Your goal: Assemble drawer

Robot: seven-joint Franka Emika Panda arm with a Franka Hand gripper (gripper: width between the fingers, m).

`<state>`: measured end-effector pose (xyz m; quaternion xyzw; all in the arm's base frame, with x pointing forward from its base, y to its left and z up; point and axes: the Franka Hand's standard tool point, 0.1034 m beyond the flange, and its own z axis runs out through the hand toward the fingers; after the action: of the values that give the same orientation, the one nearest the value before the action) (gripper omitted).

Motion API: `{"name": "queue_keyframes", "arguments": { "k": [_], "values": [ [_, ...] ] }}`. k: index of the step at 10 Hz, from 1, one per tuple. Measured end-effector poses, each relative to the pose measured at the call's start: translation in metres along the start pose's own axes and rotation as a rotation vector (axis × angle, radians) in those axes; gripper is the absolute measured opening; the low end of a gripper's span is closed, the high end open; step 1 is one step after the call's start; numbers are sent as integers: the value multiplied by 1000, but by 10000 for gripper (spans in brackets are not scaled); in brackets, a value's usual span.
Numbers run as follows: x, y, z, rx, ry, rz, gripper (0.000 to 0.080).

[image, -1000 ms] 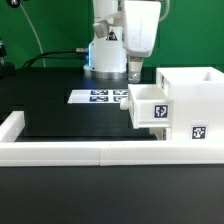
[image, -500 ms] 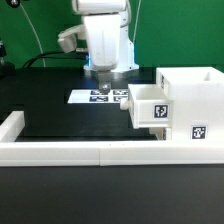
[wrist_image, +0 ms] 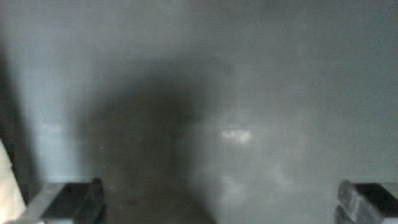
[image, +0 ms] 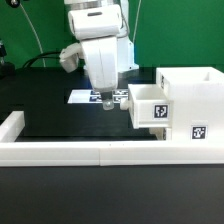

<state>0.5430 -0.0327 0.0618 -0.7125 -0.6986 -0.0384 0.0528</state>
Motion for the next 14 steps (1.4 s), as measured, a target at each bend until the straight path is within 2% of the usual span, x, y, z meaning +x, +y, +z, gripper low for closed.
{"name": "queue_keyframes", "arguments": {
  "k": [7, 11, 14],
  "values": [
    [46, 0, 4, 7, 21, 118, 649],
    [61, -1, 7, 13, 27, 156, 649],
    [60, -1, 8, 15, 27, 174, 649]
  ]
}}
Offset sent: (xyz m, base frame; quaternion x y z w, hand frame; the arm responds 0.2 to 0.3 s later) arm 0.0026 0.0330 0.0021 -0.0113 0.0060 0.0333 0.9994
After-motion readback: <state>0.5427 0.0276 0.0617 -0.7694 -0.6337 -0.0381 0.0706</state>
